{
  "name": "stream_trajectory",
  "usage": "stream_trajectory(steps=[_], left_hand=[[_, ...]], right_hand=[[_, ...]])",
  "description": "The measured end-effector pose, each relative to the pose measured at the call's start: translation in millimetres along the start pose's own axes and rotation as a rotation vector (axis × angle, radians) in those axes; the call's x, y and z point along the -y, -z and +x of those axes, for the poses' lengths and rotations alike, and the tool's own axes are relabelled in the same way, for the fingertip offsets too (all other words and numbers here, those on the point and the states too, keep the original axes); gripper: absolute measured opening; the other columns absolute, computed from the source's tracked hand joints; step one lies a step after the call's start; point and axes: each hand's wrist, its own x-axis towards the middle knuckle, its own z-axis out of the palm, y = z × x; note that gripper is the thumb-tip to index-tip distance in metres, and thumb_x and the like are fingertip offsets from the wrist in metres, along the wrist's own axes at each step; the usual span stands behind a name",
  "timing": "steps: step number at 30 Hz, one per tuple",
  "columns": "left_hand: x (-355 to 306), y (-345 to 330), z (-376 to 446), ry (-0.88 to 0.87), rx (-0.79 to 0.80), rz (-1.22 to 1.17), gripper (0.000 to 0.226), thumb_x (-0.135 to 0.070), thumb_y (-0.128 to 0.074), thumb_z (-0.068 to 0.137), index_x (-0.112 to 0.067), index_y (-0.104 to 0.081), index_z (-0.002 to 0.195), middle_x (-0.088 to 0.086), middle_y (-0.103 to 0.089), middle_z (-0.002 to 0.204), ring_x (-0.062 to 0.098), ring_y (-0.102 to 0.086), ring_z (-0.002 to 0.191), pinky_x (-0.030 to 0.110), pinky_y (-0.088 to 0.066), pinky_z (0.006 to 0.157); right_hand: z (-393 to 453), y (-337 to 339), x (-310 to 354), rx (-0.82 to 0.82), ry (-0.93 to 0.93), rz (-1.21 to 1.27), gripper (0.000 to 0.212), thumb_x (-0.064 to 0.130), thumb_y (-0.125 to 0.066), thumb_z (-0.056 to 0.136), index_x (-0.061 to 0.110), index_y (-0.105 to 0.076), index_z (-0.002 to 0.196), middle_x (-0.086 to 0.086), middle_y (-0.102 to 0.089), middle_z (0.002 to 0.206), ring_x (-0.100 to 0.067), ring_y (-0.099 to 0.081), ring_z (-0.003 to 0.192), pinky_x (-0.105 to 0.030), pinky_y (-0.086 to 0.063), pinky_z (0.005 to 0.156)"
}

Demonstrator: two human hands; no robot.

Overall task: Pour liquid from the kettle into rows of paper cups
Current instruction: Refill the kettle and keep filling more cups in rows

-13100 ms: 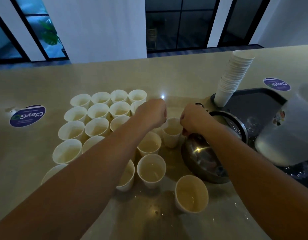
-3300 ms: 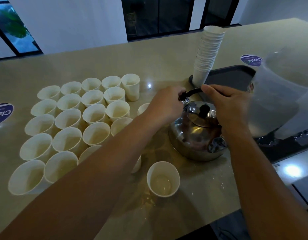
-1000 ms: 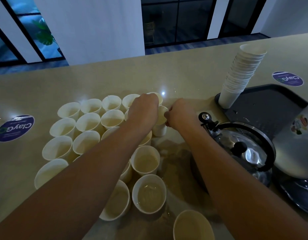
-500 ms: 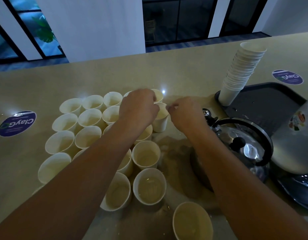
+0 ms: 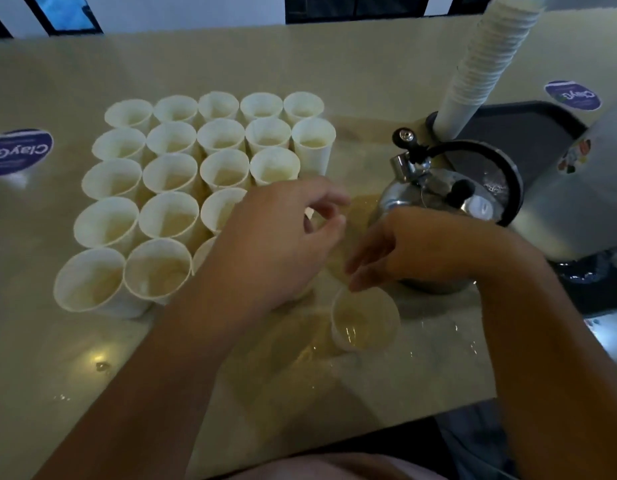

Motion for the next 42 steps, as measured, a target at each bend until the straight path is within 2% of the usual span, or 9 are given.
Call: stream_trajectory(steps=[6, 10, 18, 21, 25, 30, 35, 38, 42], left_hand=[[12.8, -14.8, -44.7, -0.013, 0.035, -0.11, 0.028, -0.028, -0.066, 0.092, -0.038, -0.068, 0.119, -0.024, -0.067, 0.094, -0.004, -0.06, 0.085, 0.006, -0.043, 0.062], [18.4, -26.0, -65.4, 0.033, 0.066, -0.124, 0.045, -0.04, -0.068, 0.086, -0.048, -0.054, 0.129, -0.027, -0.061, 0.101, -0.002, -0.06, 0.086, 0.009, -0.048, 0.065], [27.7, -58.8, -80.7, 0.291, 0.239, -0.112, 0.029, -0.049, -0.066, 0.088, -0.042, -0.039, 0.094, -0.012, -0.06, 0.085, 0.0, -0.056, 0.072, 0.02, -0.045, 0.06], [28.5, -75.8, -73.7, 0.322, 0.316, -0.114, 0.042, -0.049, -0.066, 0.09, -0.044, -0.042, 0.125, -0.016, -0.059, 0.111, 0.006, -0.06, 0.098, 0.025, -0.051, 0.078], [33.4, -95.7, -56.9, 0.327, 0.343, -0.147, 0.083, -0.049, -0.069, 0.088, -0.048, -0.015, 0.152, -0.006, -0.054, 0.137, 0.018, -0.056, 0.123, 0.039, -0.051, 0.102], [27.4, -115.2, -35.2, 0.247, 0.214, -0.283, 0.096, -0.037, -0.073, 0.087, -0.054, -0.004, 0.151, -0.008, -0.046, 0.149, 0.015, -0.051, 0.132, 0.038, -0.046, 0.109], [19.6, -131.4, -6.9, 0.202, 0.015, -0.424, 0.099, -0.026, -0.067, 0.09, -0.088, 0.008, 0.113, -0.002, -0.057, 0.133, 0.013, -0.058, 0.121, 0.033, -0.049, 0.103], [17.1, -140.7, 7.7, 0.253, -0.08, -0.538, 0.096, -0.031, -0.059, 0.08, -0.072, 0.004, 0.139, -0.002, -0.042, 0.153, 0.024, -0.048, 0.136, 0.049, -0.041, 0.112], [18.9, -145.8, 24.8, 0.297, -0.125, -0.606, 0.104, -0.007, -0.059, 0.084, -0.048, 0.006, 0.154, -0.007, -0.024, 0.162, 0.015, -0.029, 0.147, 0.047, -0.034, 0.118]], right_hand=[[-11.6, -17.0, -14.3, 0.001, 0.006, 0.071, 0.026, 0.047, -0.082, 0.075, 0.034, -0.069, 0.094, 0.009, -0.071, 0.072, -0.001, -0.064, 0.061, -0.02, -0.051, 0.064], [-11.9, -22.0, -21.2, -0.059, -0.008, 0.122, 0.009, 0.027, -0.079, 0.086, 0.025, -0.071, 0.091, 0.002, -0.073, 0.072, -0.011, -0.068, 0.063, -0.024, -0.057, 0.065], [-3.0, -15.0, -30.6, -0.298, -0.07, 0.17, 0.006, 0.021, -0.074, 0.089, 0.024, -0.071, 0.093, 0.002, -0.075, 0.074, -0.007, -0.07, 0.061, -0.017, -0.055, 0.058], [9.3, -7.4, -31.1, -0.413, -0.14, 0.23, 0.006, 0.018, -0.072, 0.091, 0.018, -0.069, 0.096, -0.003, -0.074, 0.069, -0.011, -0.071, 0.057, -0.019, -0.054, 0.055], [27.1, -0.5, -26.4, -0.531, -0.211, 0.285, 0.005, 0.017, -0.072, 0.092, 0.016, -0.07, 0.097, -0.003, -0.074, 0.071, -0.011, -0.071, 0.055, -0.022, -0.056, 0.054], [48.7, 14.2, -18.7, -0.636, -0.226, 0.279, 0.004, 0.018, -0.069, 0.095, 0.019, -0.07, 0.098, -0.002, -0.073, 0.073, -0.008, -0.069, 0.052, -0.018, -0.05, 0.049], [78.2, 29.5, -11.5, -0.704, -0.229, 0.231, 0.005, 0.015, -0.07, 0.093, 0.016, -0.071, 0.098, -0.003, -0.074, 0.076, -0.012, -0.073, 0.06, -0.03, -0.063, 0.068], [96.5, 34.8, -10.4, -0.719, -0.217, 0.195, 0.007, 0.009, -0.07, 0.09, 0.013, -0.074, 0.094, -0.006, -0.074, 0.072, -0.017, -0.074, 0.062, -0.035, -0.063, 0.071], [112.8, 40.7, -9.7, -0.711, -0.199, 0.128, 0.009, 0.003, -0.072, 0.084, 0.007, -0.076, 0.091, -0.009, -0.075, 0.072, -0.022, -0.074, 0.068, -0.042, -0.063, 0.076]])
